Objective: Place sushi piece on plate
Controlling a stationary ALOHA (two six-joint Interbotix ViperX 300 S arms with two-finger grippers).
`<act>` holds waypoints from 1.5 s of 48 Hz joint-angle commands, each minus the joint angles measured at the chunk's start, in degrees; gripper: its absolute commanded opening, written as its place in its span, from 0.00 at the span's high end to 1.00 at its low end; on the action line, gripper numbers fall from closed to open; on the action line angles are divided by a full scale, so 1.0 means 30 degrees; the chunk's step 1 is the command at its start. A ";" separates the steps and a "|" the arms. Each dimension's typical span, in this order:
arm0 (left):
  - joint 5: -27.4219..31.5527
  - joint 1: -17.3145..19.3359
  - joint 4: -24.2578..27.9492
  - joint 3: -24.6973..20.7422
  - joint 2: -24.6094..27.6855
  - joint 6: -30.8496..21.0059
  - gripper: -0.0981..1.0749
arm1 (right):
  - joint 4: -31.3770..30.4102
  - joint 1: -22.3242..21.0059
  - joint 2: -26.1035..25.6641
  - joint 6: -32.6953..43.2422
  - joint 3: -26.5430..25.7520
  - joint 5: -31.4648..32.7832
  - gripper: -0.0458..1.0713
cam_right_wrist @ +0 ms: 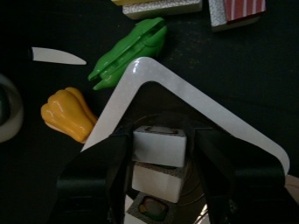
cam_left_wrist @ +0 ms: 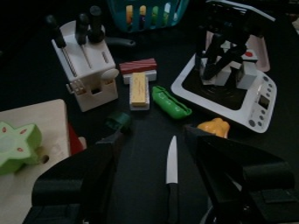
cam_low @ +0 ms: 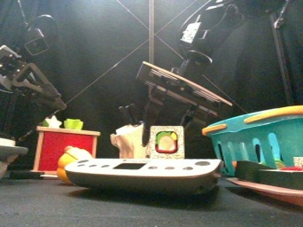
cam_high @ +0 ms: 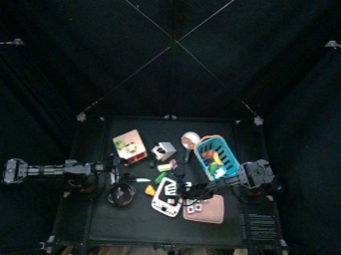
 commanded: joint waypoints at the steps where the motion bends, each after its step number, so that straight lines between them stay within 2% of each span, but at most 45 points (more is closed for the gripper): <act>1: -0.0088 0.0000 -0.0029 -0.0293 0.0000 0.0000 0.13 | -0.0264 -0.0176 -0.0996 0.0000 -0.0352 0.0146 0.44; 25: -0.0088 -0.0029 -0.0029 -0.0234 0.0029 0.0000 0.13 | -0.1787 0.0029 -0.2930 0.0000 -0.0381 0.2314 0.44; 37: -0.0088 0.0000 -0.0059 -0.0205 0.0029 0.0000 0.13 | -0.1318 0.2021 -0.4453 0.0000 0.0088 0.2549 0.44; 45: -0.0088 0.0000 -0.0029 -0.0205 0.0029 0.0000 0.13 | 0.0645 0.3545 -0.5332 0.0000 0.0996 0.2607 0.44; 58: -0.0088 -0.0029 -0.0029 -0.0205 0.0029 0.0029 0.13 | 0.4922 0.5977 -0.7471 0.0088 0.3662 0.2637 0.44; 63: -0.0088 -0.0029 -0.0029 -0.0205 0.0029 0.0029 0.13 | 0.6006 0.6475 -0.8145 0.0264 0.4775 0.2842 0.44; 72: -0.0088 -0.0029 -0.0029 -0.0146 0.0029 0.0000 0.13 | 0.8262 0.6768 -0.8232 0.0088 0.6357 0.3135 0.44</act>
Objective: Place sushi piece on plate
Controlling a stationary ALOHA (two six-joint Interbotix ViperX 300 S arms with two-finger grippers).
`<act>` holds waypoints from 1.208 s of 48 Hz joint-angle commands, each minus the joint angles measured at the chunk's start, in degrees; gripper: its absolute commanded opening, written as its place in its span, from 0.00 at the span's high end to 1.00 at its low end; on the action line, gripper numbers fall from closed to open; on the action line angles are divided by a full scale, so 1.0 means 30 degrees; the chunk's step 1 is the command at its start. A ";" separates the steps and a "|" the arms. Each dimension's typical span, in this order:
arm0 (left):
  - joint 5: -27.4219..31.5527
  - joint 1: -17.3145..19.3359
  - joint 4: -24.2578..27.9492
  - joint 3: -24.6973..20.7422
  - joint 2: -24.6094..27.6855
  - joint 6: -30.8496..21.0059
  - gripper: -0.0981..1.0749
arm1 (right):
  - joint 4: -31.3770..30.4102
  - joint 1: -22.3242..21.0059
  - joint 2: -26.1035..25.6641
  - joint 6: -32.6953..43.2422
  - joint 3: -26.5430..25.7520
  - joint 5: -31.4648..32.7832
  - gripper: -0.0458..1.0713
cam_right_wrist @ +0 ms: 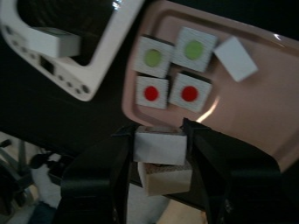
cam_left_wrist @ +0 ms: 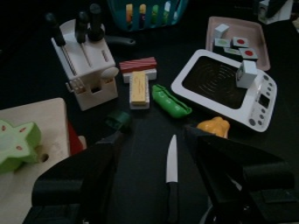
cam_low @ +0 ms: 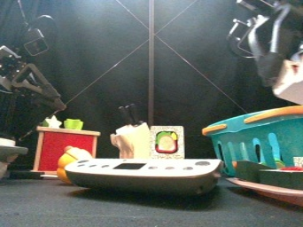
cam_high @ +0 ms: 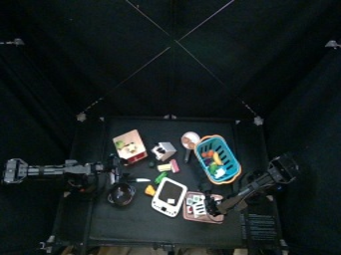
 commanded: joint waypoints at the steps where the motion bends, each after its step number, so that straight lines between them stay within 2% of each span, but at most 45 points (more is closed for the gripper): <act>1: -0.0088 0.0000 -0.0029 -0.0205 0.0059 0.0000 0.13 | 0.1230 0.0146 -0.0615 -0.0088 0.0527 0.0146 0.44; 13: -0.0088 -0.0029 -0.0029 -0.0205 0.0059 0.0000 0.13 | 0.1670 0.0176 -0.0469 -0.0059 0.1318 0.0469 0.42; 24: -0.0059 0.0000 -0.0029 -0.0205 0.0029 0.0000 0.13 | 0.1611 0.0059 -0.0146 -0.0117 0.1348 0.0469 0.26; 32: -0.0059 0.0000 -0.0029 -0.0205 0.0059 0.0000 0.13 | 0.1055 0.0000 -0.0088 -0.0117 0.1348 0.0469 0.18; 58: -0.0059 0.0000 -0.0029 -0.0205 0.0059 0.0000 0.13 | 0.0674 -0.0146 0.0117 -0.0117 0.1201 0.0352 0.17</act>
